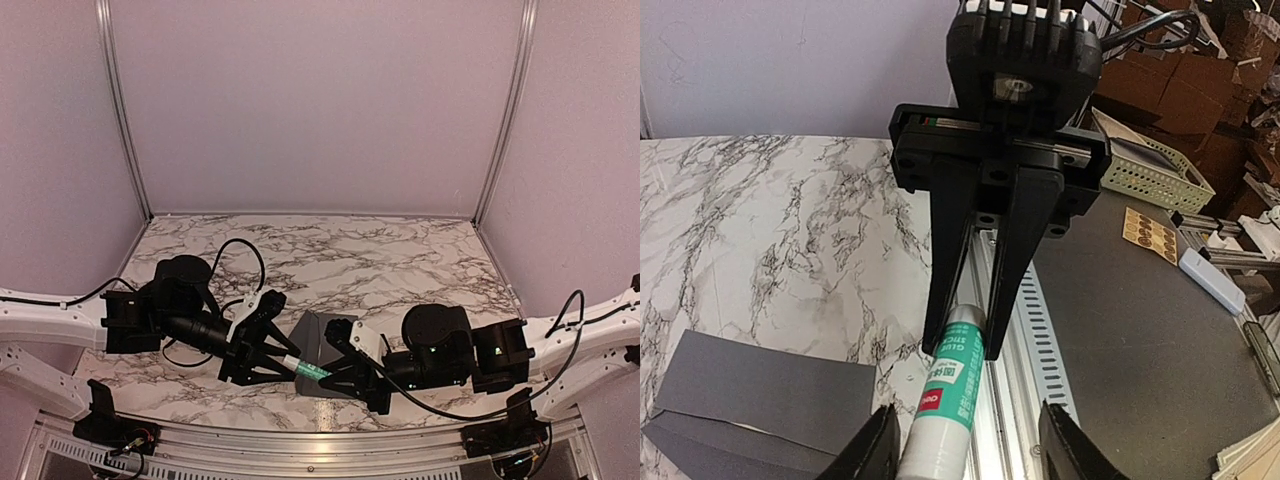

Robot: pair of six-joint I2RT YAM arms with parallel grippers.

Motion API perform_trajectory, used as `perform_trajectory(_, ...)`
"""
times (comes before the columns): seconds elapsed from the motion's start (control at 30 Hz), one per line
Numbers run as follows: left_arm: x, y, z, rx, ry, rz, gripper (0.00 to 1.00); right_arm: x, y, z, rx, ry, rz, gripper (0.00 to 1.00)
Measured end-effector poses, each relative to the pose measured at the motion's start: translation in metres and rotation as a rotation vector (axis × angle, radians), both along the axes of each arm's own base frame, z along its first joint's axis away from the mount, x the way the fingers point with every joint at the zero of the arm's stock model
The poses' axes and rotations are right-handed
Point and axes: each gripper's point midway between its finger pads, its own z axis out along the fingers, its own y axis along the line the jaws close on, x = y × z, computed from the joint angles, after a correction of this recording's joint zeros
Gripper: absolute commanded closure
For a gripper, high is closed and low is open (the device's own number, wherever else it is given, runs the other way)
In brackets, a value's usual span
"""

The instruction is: Place the letter into the envelope and seal it

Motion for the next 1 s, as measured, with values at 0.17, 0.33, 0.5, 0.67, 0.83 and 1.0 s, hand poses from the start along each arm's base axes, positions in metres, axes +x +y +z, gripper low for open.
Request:
perform_trajectory(0.17, 0.004, -0.005, 0.002, 0.000, -0.009, 0.011, 0.53, 0.002, -0.001, 0.002, 0.006, -0.005, -0.010, 1.00)
perform_trajectory(0.33, 0.006, -0.008, -0.003, 0.012, -0.003, 0.013, 0.53, 0.004, -0.002, 0.003, 0.006, -0.010, -0.022, 1.00)
perform_trajectory(0.5, 0.007, -0.009, -0.008, 0.024, 0.000, 0.015, 0.64, 0.004, -0.003, 0.006, 0.013, -0.010, -0.026, 1.00)
perform_trajectory(0.67, 0.009, -0.009, -0.008, 0.025, -0.005, 0.024, 0.71, 0.004, -0.003, 0.006, 0.014, -0.006, -0.024, 1.00)
perform_trajectory(0.83, 0.008, -0.009, -0.008, 0.025, -0.004, 0.021, 0.98, 0.003, -0.003, 0.005, 0.010, -0.005, -0.019, 1.00)
perform_trajectory(1.0, 0.006, -0.012, -0.012, 0.038, 0.008, 0.001, 1.00, 0.002, -0.007, 0.000, -0.010, -0.008, -0.015, 0.47)
